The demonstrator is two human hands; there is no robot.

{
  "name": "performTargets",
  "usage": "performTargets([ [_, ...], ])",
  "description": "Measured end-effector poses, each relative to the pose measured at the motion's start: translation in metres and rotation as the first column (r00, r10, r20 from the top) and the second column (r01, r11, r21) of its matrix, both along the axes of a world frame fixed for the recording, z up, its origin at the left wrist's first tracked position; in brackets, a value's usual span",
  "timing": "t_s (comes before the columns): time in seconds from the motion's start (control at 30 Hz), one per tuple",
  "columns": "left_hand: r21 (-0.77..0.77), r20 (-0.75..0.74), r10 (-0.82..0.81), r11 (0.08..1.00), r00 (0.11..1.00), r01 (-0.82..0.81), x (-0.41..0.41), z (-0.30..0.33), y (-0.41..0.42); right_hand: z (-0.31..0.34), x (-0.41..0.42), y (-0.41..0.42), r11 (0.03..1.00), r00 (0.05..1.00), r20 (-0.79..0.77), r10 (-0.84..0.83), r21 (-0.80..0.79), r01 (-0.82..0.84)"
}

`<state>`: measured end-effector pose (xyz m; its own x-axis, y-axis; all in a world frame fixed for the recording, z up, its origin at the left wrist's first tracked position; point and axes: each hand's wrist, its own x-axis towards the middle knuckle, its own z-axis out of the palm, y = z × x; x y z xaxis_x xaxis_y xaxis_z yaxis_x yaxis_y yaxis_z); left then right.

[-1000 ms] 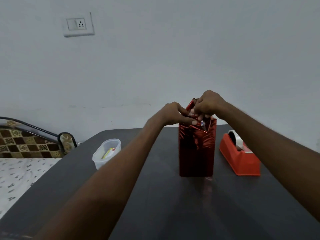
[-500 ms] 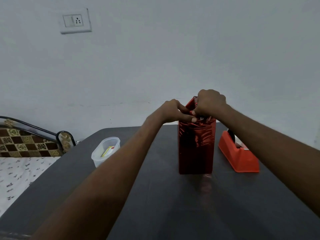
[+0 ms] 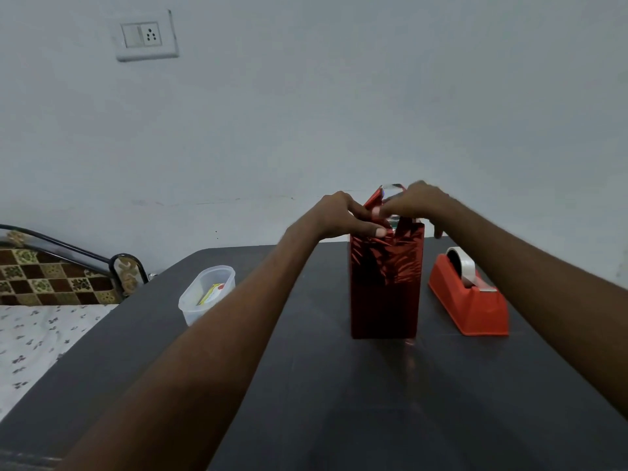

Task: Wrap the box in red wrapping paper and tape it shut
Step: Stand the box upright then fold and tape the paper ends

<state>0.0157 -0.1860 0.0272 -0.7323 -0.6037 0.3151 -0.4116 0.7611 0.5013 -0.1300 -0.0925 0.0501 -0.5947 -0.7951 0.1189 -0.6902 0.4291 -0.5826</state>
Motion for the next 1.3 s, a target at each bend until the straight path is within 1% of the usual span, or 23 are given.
performTargets([
  [0.03, -0.003, 0.001, 0.002, 1.000, 1.000, -0.002, 0.000, 0.000, 0.000, -0.004, -0.003, 0.000, 0.997, 0.985, 0.165, 0.040, 0.060, -0.050],
  [0.07, -0.009, 0.005, 0.005, 1.000, 1.000, -0.005, 0.000, 0.000, 0.001, -0.007, -0.006, 0.001, 0.994, 0.952, 0.301, 0.055, 0.076, -0.082],
  [0.1, -0.014, 0.007, 0.008, 1.000, 1.000, -0.008, 0.000, 0.000, 0.001, -0.009, -0.009, 0.002, 0.993, 0.925, 0.375, 0.062, 0.071, -0.096],
  [0.13, -0.014, 0.009, 0.011, 1.000, 1.000, -0.011, 0.000, 0.000, 0.002, -0.011, -0.012, 0.003, 0.994, 0.915, 0.399, 0.062, 0.060, -0.093],
  [0.23, -0.007, 0.007, 0.009, 1.000, 1.000, -0.009, -0.001, 0.000, 0.002, -0.012, -0.020, 0.006, 0.997, 0.909, 0.413, 0.064, 0.019, -0.079],
  [0.4, 0.001, 0.000, 0.000, 1.000, 1.000, 0.000, 0.001, -0.002, 0.002, -0.014, -0.017, 0.005, 0.996, 0.899, 0.433, 0.072, 0.008, -0.084],
  [0.53, -0.011, -0.006, 0.000, 1.000, 1.000, 0.000, 0.001, -0.002, 0.002, -0.017, -0.007, 0.000, 0.995, 0.923, 0.378, 0.077, 0.027, -0.094],
  [0.63, -0.014, 0.000, -0.006, 1.000, 1.000, 0.006, -0.001, -0.002, 0.001, -0.018, -0.009, -0.003, 0.997, 0.920, 0.387, 0.069, 0.005, -0.077],
  [0.73, -0.002, -0.004, 0.000, 1.000, 1.000, 0.000, -0.001, -0.003, 0.000, -0.017, -0.012, -0.002, 0.998, 0.930, 0.363, 0.062, -0.011, -0.062],
  [0.83, 0.014, -0.013, 0.003, 1.000, 1.000, -0.003, 0.000, -0.003, 0.000, -0.018, -0.011, -0.003, 0.996, 0.923, 0.375, 0.091, -0.024, -0.089],
  [0.93, 0.011, -0.017, -0.011, 1.000, 1.000, 0.011, 0.000, -0.004, 0.000, -0.019, -0.005, -0.004, 0.995, 0.960, 0.261, 0.096, -0.012, -0.097],
  [0.97, 0.009, -0.016, -0.003, 1.000, 1.000, 0.004, 0.000, -0.004, 0.000, -0.020, -0.007, -0.005, 0.995, 0.962, 0.253, 0.098, 0.003, -0.102],
  [1.2, -0.007, 0.007, -0.012, 1.000, 1.000, 0.012, 0.001, -0.002, 0.004, -0.017, -0.016, 0.003, 0.981, 0.919, 0.366, 0.147, 0.064, -0.183],
  [1.3, -0.024, 0.023, 0.002, 1.000, 1.000, -0.001, 0.002, 0.000, 0.007, -0.016, -0.012, 0.004, 0.977, 0.922, 0.354, 0.159, 0.080, -0.200],
])
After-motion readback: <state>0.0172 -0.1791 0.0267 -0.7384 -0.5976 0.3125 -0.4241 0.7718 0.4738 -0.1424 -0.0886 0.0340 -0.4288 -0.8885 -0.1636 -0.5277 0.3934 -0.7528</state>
